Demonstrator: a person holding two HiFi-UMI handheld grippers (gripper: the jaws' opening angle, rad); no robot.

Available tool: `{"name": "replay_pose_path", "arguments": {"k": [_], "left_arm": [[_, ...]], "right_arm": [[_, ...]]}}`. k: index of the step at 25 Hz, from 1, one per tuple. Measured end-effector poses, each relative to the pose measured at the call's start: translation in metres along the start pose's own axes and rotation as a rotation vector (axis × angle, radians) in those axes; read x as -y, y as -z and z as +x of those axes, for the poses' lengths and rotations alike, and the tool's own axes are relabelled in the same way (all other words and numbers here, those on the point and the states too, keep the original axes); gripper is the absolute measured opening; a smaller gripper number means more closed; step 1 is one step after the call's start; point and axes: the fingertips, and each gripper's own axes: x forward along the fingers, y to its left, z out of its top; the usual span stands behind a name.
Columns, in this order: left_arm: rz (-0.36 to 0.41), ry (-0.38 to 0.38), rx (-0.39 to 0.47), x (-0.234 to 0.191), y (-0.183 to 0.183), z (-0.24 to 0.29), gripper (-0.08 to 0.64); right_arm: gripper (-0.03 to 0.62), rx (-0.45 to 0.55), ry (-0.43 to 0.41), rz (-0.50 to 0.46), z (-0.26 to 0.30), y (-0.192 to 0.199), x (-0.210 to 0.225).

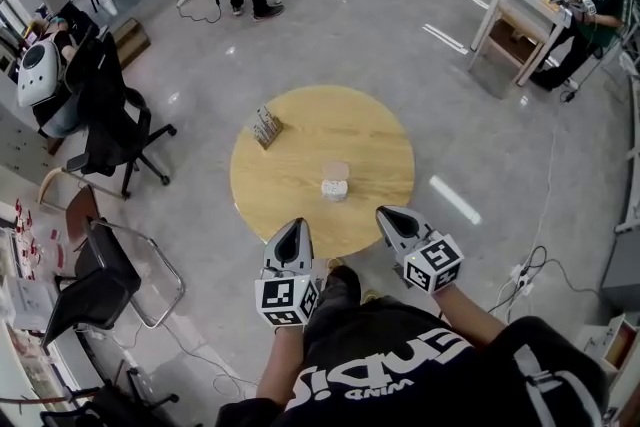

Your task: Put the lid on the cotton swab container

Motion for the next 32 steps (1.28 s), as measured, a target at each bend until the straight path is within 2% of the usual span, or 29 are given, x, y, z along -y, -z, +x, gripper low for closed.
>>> {"name": "replay_pose_path", "arguments": {"k": [9, 17, 23, 28, 32], "left_arm": [[-0.006, 0.075, -0.01, -0.035, -0.017, 0.06, 0.011], [-0.004, 0.121, -0.039, -0.051, -0.019, 0.101, 0.011], [-0.006, 0.141, -0.055, -0.044, -0.024, 0.113, 0.011], [-0.014, 0.123, -0.058, -0.044, -0.026, 0.119, 0.011], [-0.017, 0.101, -0.045, -0.038, -0.033, 0.123, 0.011]], "right_arm": [[0.003, -0.002, -0.003, 0.002, 0.054, -0.017, 0.017], [0.003, -0.002, 0.078, 0.016, 0.071, -0.023, 0.046], [0.003, 0.008, 0.112, 0.021, 0.074, -0.032, 0.063], [0.003, 0.038, 0.057, 0.036, 0.081, -0.041, 0.062], [0.005, 0.042, 0.02, -0.031, 0.083, -0.048, 0.06]]}}
